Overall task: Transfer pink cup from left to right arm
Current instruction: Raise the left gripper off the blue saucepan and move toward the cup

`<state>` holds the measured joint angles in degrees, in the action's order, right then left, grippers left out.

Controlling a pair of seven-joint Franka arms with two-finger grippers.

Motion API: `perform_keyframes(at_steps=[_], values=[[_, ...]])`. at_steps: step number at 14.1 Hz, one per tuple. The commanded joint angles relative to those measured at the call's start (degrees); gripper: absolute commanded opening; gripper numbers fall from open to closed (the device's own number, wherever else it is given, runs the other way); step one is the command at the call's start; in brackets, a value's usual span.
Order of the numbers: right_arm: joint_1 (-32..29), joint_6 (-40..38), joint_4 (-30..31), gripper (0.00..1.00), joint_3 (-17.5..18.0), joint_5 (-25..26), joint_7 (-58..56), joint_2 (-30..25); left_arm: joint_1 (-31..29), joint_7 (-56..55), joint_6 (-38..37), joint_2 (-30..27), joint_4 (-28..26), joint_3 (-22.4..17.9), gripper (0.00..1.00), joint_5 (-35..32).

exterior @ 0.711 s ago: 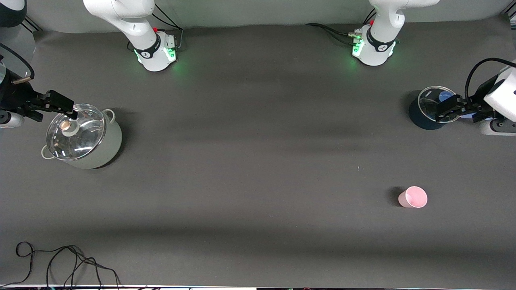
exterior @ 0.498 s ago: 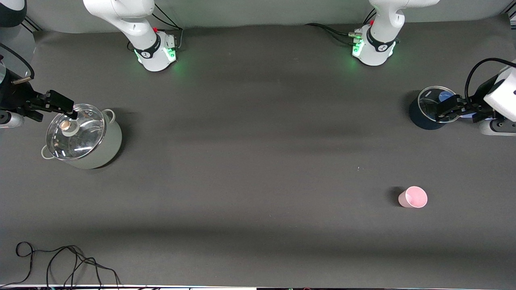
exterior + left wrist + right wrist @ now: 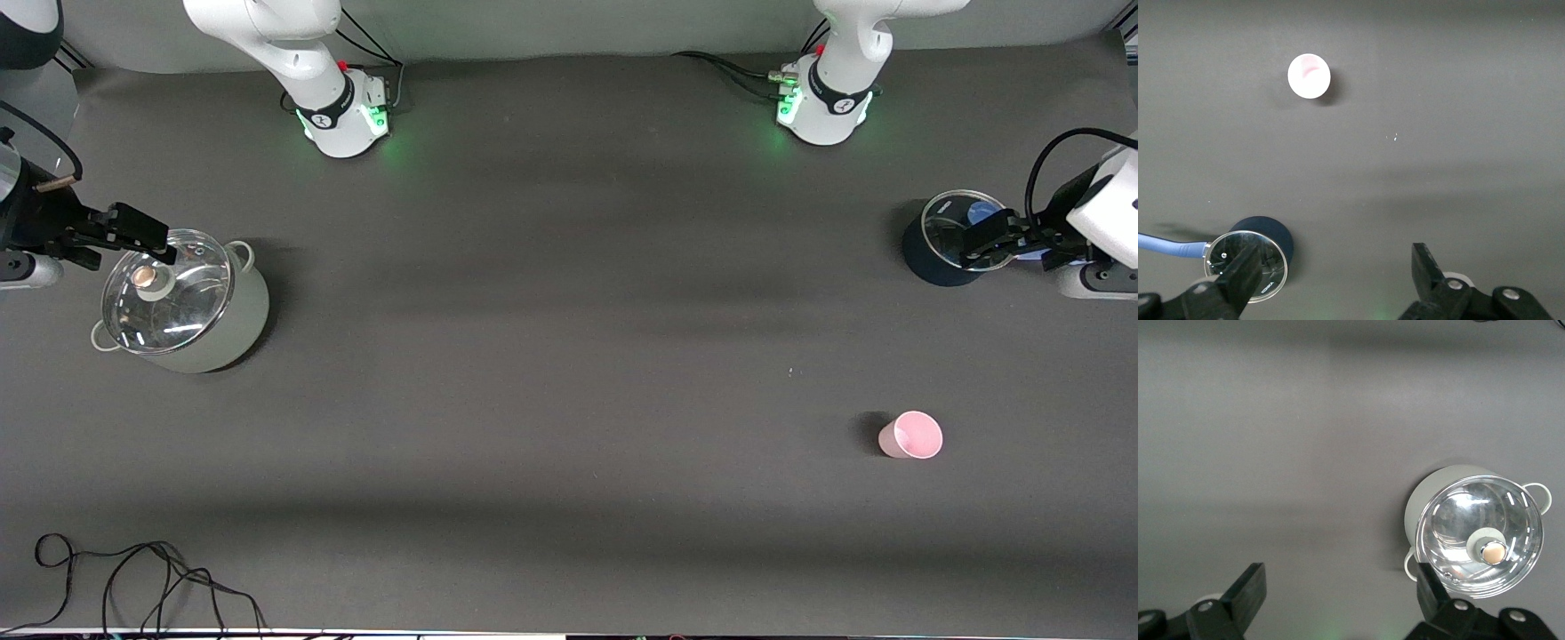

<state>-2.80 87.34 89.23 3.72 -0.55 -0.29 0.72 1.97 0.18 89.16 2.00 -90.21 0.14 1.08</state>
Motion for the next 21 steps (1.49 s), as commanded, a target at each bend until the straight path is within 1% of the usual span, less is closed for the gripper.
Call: perform_keyframes(at_steps=[1,2,4,5,7,10,12,16,17,19,21], values=[[0.25,-1.56,-1.7,1.0,-0.29,-0.51,-0.93,1.21,-0.92,0.96,0.75,-0.24,-0.4,0.13,1.0,0.23],[0.34,-2.26,-1.52,1.0,-0.2,-0.51,-0.94,1.13,-1.18,2.44,1.1,-0.07,-0.23,-0.05,1.0,0.41],[0.42,-2.53,-1.43,1.0,-0.11,-0.07,-0.94,1.3,-3.54,8.14,3.82,0.2,-0.23,-0.22,1.0,0.5],[0.42,-2.61,-1.43,1.0,-0.11,0.02,-0.76,1.39,-4.42,11.73,4.61,1.16,0.3,-0.22,1.0,0.59],[0.25,-2.7,-1.43,1.0,-0.2,-0.07,-0.94,1.39,-5.66,19.72,5.58,4.14,3.01,-0.22,1.0,1.29],[0.25,-2.97,-1.43,1.0,-0.29,-0.07,-1.11,1.39,-11.45,32.2,5.85,8.01,4.87,-0.22,1.0,9.35],[0.25,-2.97,-1.43,1.0,-0.2,0.02,-1.03,1.39,-13.91,41.17,8.82,10.73,4.78,-0.22,1.0,13.23],[0.25,-2.97,-1.43,1.0,-0.29,0.02,-1.11,1.48,-19.27,60.41,14.54,18.99,4.7,-0.05,1.0,22.01],[0.25,-2.97,-1.43,1.0,-0.29,0.02,-1.11,1.48,-20.42,65.25,14.73,21.36,4.7,-0.05,1.0,24.56],[0.25,-2.97,-1.43,1.0,-0.29,0.02,-1.11,1.48,-23.75,78.67,14.73,25.75,4.7,-0.05,1.0,29.48],[0.25,-2.97,-1.43,1.0,-0.29,0.02,-1.2,1.48,-26.22,89.42,14.81,30.33,4.52,-0.05,1.0,37.03]])
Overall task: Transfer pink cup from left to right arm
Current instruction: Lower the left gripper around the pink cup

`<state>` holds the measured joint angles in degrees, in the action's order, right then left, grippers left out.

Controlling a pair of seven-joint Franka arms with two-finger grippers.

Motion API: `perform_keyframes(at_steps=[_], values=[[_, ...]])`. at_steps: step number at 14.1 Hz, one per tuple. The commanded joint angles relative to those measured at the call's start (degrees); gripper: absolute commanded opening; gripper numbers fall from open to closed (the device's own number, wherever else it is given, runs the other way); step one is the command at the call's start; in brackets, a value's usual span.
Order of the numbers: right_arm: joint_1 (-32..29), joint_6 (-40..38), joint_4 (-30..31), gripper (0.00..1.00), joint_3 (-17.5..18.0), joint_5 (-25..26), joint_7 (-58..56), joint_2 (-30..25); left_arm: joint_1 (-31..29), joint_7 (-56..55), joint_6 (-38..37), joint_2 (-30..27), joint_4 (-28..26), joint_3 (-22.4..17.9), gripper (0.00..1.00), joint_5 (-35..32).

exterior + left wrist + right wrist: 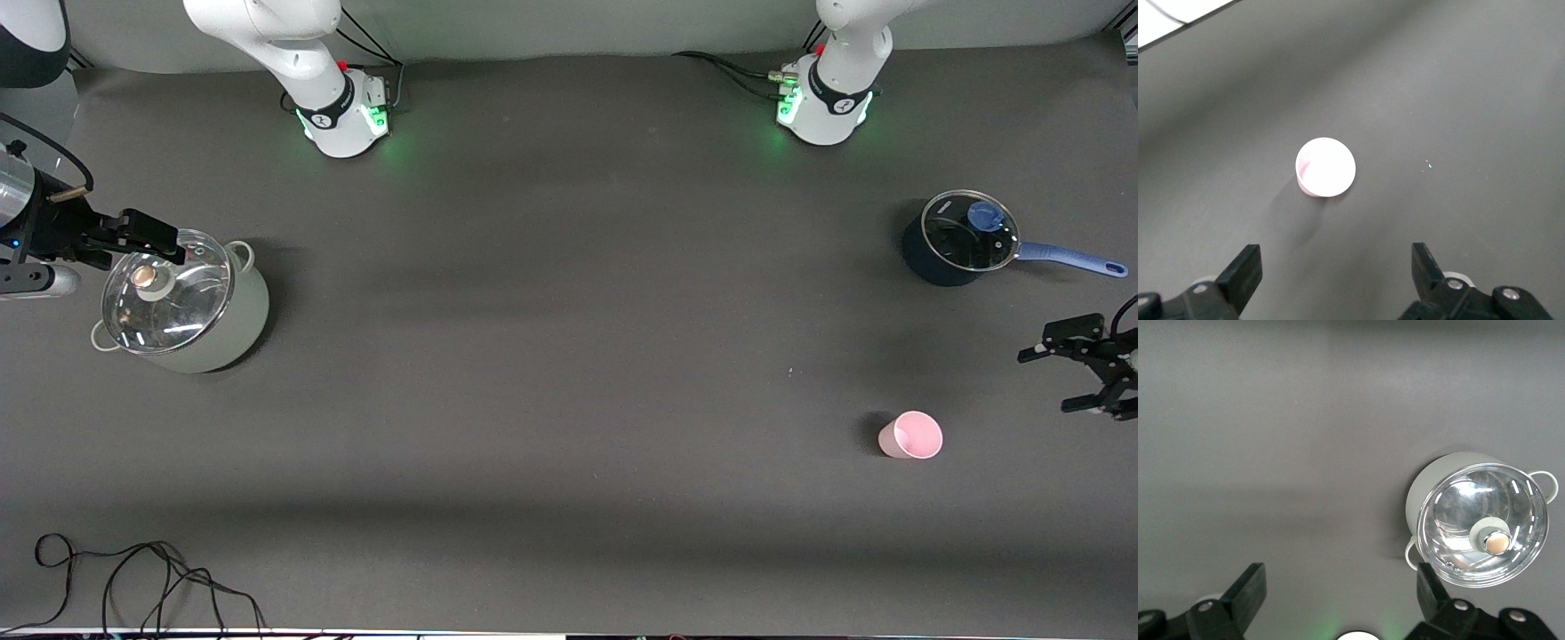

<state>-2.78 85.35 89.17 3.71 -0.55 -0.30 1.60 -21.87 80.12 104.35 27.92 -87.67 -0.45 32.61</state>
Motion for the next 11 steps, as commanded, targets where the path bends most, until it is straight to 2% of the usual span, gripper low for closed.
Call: perform_keyframes(at_steps=[1,11], values=[[0.23,-0.97,-1.37,1.0,-0.19,0.02,-1.2,0.6,-3.26,14.14,-0.02,6.6,1.98,0.54,1.0,7.62],[0.23,-0.97,-1.45,1.0,-0.19,0.02,-1.2,0.6,-5.73,53.45,3.5,22.61,0.83,0.54,1.0,33.11]])
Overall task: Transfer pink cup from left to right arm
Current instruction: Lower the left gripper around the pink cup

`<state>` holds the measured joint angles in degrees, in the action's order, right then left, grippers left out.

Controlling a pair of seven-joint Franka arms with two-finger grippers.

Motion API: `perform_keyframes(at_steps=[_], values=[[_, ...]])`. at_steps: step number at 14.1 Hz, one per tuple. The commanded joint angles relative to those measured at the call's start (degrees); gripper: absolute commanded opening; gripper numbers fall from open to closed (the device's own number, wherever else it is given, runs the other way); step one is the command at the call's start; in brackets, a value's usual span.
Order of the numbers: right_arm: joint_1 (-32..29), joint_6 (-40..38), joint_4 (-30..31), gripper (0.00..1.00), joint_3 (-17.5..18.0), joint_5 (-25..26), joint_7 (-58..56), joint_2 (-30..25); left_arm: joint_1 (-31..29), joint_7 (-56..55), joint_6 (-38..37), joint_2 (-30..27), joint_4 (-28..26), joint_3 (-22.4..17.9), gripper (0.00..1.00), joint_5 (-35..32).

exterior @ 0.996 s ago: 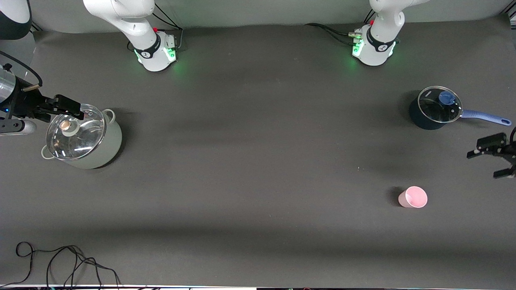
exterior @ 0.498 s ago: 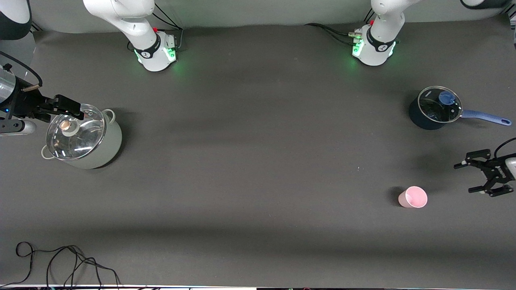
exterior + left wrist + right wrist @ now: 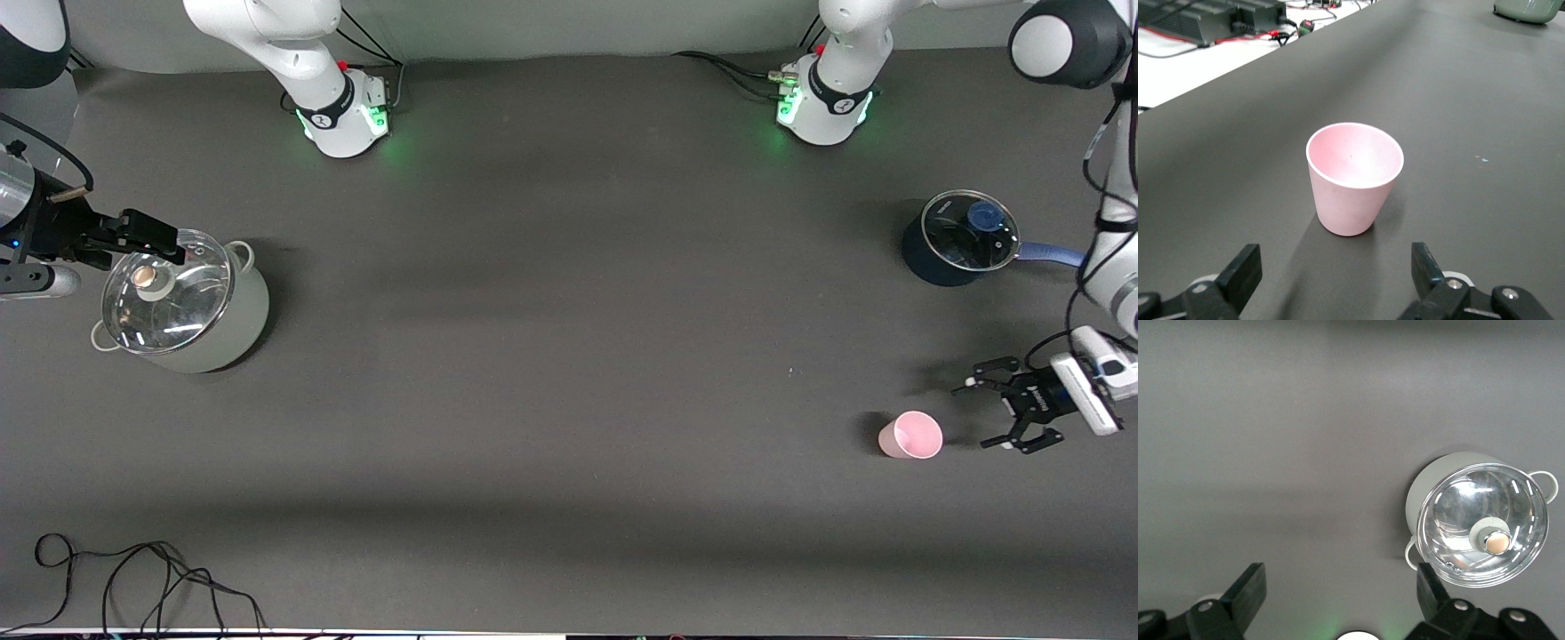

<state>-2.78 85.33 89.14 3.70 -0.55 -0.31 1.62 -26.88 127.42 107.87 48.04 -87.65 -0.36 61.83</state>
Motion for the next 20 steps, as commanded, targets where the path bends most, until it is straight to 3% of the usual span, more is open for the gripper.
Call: perform_keyframes(at_steps=[1,11,20], values=[[0.23,-0.96,-1.43,1.0,-0.27,0.02,-1.18,0.58,-1.5,9.4,-0.03,3.63,0.55,0.62,1.0,5.74],[0.23,-0.96,-1.43,1.0,-0.27,0.02,-1.18,0.58,1.48,16.1,2.16,8.21,0.55,1.59,1.0,16.12],[0.23,-0.96,-1.43,1.0,-0.27,0.02,-1.18,0.58,1.39,16.64,6.38,8.65,-0.77,5.8,0.99,18.15]])
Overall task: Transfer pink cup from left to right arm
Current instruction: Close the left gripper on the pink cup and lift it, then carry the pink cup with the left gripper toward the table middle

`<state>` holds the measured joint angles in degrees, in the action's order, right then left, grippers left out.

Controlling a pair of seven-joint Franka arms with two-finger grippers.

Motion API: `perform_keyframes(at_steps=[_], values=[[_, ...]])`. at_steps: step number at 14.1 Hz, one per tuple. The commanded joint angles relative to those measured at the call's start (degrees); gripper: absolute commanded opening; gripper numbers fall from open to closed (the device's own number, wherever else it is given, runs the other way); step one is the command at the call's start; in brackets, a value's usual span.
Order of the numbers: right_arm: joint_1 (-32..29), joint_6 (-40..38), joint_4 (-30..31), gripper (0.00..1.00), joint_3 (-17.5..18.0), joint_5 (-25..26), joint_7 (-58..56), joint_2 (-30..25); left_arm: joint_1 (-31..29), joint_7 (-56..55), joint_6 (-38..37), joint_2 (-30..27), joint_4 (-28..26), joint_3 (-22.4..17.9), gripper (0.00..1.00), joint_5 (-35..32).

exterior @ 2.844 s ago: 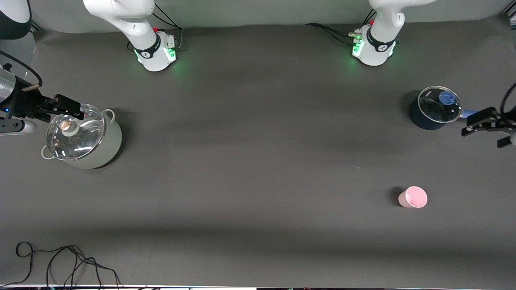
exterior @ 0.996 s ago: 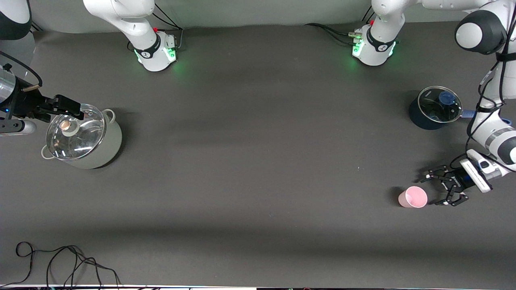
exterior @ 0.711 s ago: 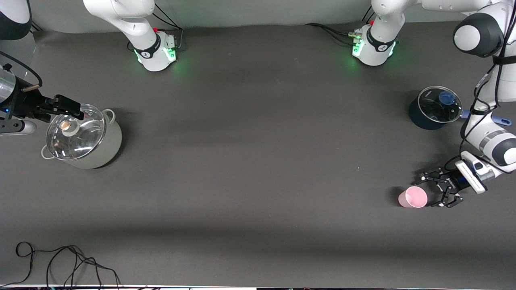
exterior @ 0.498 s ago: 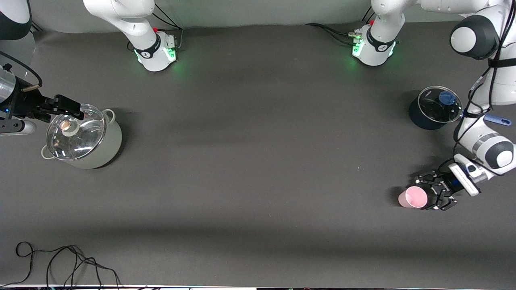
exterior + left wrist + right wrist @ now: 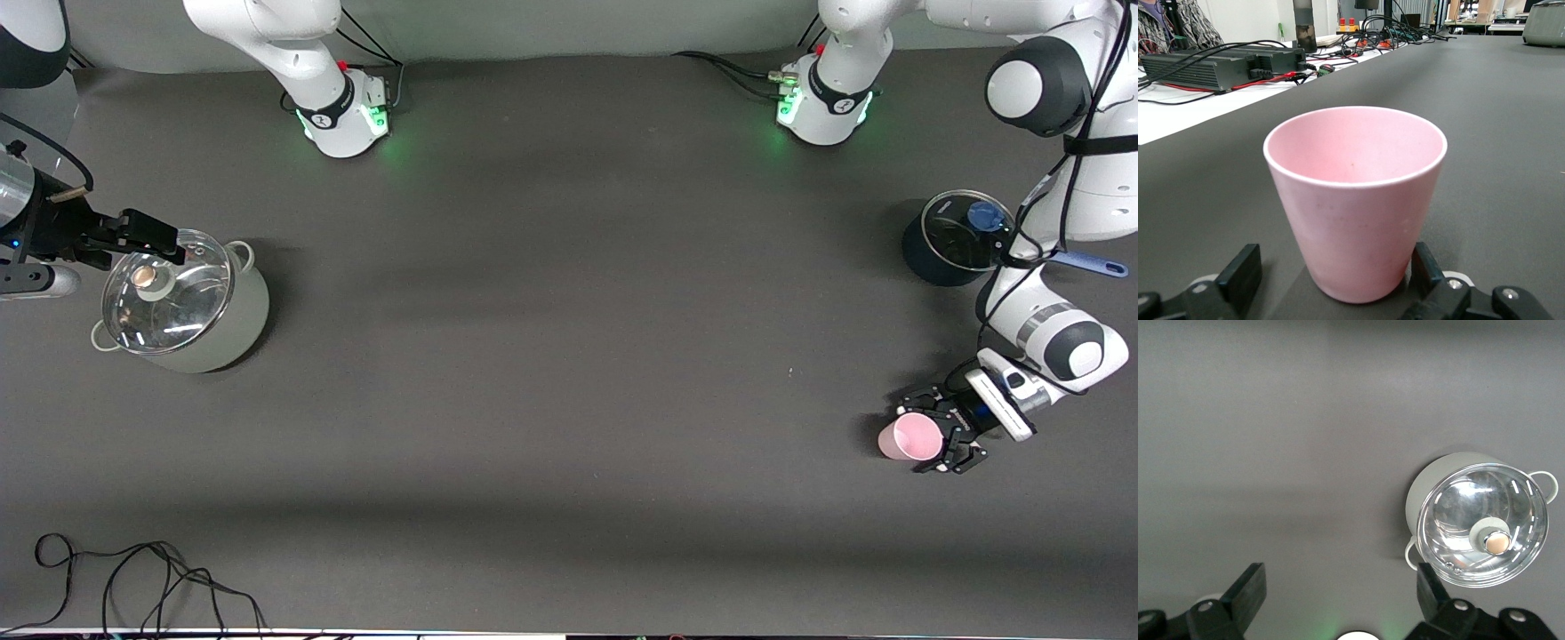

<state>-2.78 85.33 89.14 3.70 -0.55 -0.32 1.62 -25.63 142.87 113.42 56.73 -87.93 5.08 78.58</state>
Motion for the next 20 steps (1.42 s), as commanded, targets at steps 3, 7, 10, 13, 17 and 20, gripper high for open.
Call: perform_keyframes(at_steps=[3,7,10,13,17,20], values=[[0.14,-0.96,-1.42,1.0,-0.27,0.02,-1.17,0.58,0.15,0.57,0.66,-0.13,-0.66,0.72,0.81,1.57],[0.14,-0.96,-1.42,1.0,-0.27,0.11,-1.17,0.58,0.06,-0.22,0.74,-0.57,-1.63,1.42,0.48,1.66],[0.14,-0.96,-1.42,1.0,-0.27,0.02,-1.17,0.58,0.58,-5.3,0.83,-2.4,-2.24,1.42,0.43,1.49],[0.14,-0.96,-1.42,1.0,-0.27,0.02,-1.17,0.58,4.52,-14.69,2.66,-10.11,-6.18,1.51,0.35,1.57],[0.14,-0.96,-1.42,1.0,-0.27,0.02,-1.17,0.58,10.68,-28.23,11.1,-21.99,-12.43,5.1,0.35,2.1],[0.14,-0.96,-1.42,1.0,-0.27,0.02,-1.17,0.58,15.86,-37.55,20.3,-26.65,-13.23,10.28,0.32,2.1]])
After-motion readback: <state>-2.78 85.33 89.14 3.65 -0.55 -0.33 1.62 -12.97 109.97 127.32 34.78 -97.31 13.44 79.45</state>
